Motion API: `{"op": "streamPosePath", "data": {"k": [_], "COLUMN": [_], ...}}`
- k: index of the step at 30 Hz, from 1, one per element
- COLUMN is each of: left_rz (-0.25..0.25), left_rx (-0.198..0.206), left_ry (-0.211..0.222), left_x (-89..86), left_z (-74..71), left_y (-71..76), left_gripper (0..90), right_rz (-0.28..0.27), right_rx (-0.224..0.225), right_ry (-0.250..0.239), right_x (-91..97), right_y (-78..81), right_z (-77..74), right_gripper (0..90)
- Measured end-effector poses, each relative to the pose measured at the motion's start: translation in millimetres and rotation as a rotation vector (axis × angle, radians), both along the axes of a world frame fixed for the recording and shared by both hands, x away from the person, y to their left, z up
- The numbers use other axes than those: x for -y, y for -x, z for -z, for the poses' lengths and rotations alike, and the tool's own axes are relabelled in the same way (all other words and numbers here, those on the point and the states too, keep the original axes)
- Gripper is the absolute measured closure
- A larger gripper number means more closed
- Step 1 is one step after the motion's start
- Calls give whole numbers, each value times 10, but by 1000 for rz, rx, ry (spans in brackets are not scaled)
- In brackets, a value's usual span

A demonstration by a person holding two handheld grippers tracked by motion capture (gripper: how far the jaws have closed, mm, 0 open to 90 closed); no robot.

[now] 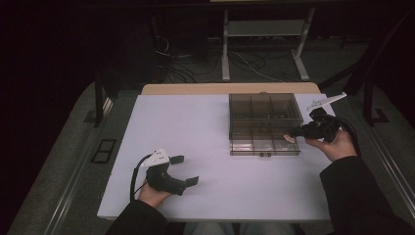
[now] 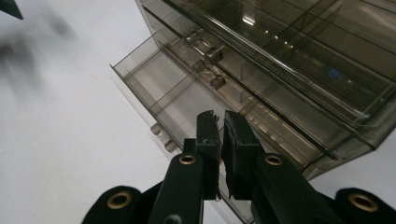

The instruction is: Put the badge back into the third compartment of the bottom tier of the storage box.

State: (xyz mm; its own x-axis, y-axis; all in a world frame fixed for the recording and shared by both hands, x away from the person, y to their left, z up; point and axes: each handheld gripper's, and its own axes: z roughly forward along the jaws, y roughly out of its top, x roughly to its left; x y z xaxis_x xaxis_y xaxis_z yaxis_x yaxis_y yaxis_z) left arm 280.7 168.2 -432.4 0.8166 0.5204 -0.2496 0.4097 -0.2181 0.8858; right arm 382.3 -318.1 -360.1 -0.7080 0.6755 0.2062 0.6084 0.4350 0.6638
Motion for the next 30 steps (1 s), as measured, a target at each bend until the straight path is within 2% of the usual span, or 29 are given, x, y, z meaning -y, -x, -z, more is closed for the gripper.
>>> {"op": "streamPosePath", "data": {"k": [17,30], "left_rz": [1,3], "left_rx": [1,1], "left_ry": [0,0], "left_x": [0,3], "left_z": [0,0], "left_y": [-1,1], "left_gripper": [0,0], "right_rz": [36,39], "right_rx": [-5,-36], "right_ry": [-6,8], "right_x": [53,-2], "right_y": [-98,-160], "right_z": [91,246], "right_gripper": [838,838]}}
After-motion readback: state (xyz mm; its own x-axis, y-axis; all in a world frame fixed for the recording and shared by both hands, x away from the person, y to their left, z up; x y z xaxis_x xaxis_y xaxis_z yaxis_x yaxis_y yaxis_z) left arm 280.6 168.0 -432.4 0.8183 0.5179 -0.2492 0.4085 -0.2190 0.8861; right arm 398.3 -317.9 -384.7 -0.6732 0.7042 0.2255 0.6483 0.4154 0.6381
